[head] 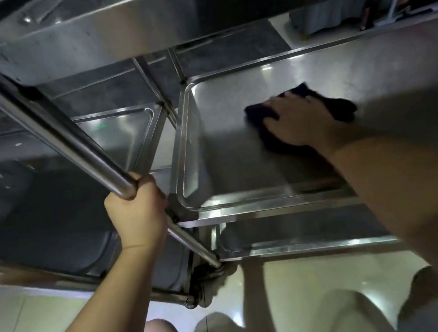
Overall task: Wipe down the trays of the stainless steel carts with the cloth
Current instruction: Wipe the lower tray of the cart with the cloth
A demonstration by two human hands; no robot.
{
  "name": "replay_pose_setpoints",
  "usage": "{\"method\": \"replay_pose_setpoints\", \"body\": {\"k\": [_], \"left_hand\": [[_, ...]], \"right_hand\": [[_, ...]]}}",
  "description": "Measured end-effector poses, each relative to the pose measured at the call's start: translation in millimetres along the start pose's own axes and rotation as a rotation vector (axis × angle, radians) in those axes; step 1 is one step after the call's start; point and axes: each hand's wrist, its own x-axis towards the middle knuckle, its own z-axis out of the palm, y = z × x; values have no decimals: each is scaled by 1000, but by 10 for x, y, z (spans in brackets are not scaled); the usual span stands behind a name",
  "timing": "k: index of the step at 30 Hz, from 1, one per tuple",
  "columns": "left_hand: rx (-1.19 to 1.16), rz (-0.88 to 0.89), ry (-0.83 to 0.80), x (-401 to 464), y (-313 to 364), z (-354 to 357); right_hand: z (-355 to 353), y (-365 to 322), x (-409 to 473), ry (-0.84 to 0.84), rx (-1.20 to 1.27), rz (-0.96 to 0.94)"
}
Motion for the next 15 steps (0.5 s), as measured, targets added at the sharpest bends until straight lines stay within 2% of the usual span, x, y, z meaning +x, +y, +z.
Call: {"method": "replay_pose_setpoints", "body": {"k": [4,7,10,15], "left_hand": [[-17,-19,40,12,-10,24],[-7,-39,45,12,-27,13],[3,-52,48,-2,-16,15],[72,-48,34,-46,42,12]], "right_hand": [[-266,935,-76,17,-12,239],[-310,1081,-316,-10,-14,304],[-172,689,-648,-39,-27,222],[181,-535,-1073,-169,-13,-75]]}}
